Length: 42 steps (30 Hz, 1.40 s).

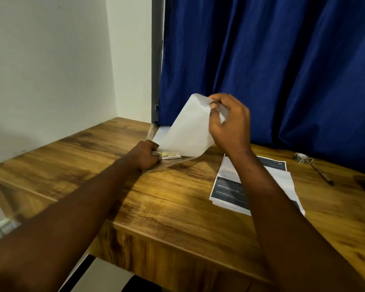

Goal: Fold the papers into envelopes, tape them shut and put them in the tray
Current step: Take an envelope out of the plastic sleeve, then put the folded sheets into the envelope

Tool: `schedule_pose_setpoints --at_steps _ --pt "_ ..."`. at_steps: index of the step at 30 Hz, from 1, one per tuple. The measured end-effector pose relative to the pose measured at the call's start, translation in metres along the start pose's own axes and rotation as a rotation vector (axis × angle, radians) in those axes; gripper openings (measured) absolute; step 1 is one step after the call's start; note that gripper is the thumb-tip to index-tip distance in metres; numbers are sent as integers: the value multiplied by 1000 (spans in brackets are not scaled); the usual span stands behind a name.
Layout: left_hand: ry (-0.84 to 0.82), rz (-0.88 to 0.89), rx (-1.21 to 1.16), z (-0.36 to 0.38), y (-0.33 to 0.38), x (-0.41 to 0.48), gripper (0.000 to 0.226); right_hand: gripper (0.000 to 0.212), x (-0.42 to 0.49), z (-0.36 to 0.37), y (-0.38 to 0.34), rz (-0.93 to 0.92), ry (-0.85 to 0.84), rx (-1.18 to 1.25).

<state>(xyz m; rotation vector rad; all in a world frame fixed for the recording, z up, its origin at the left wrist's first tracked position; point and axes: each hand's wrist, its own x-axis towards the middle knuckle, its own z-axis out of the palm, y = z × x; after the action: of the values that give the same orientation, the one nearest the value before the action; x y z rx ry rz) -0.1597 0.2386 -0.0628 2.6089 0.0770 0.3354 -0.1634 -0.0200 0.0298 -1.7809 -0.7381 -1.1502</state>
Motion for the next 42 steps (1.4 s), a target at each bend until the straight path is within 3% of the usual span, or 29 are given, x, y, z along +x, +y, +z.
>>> schedule_pose_setpoints --at_steps 4,10,14,20,23,26,29,32,36,42 --pt "-17 11 29 0 1 1 36 16 15 -23 13 104 166 13" --pt "-109 49 93 -4 11 3 31 19 28 -57 45 460 470 47" --pt "-113 45 172 -5 20 3 54 22 23 -64 80 780 492 108" --pt "-160 -54 302 5 44 16 75 24 -6 -60 102 990 515 191" --pt "-95 -19 479 18 50 26 72 28 -11 -59 109 1070 541 281" --pt "22 44 452 32 68 27 62 28 -12 -64 114 1155 551 344" --pt "144 136 322 46 93 29 56 24 -16 -68 118 1160 474 326" --pt "224 327 123 64 116 33 71 27 -22 -71 123 1137 452 302" --pt "111 508 105 85 153 32 113 26 -30 -76 132 1099 358 244" --pt "-28 620 240 115 187 53 135 13 -47 -84 151 1005 136 102"
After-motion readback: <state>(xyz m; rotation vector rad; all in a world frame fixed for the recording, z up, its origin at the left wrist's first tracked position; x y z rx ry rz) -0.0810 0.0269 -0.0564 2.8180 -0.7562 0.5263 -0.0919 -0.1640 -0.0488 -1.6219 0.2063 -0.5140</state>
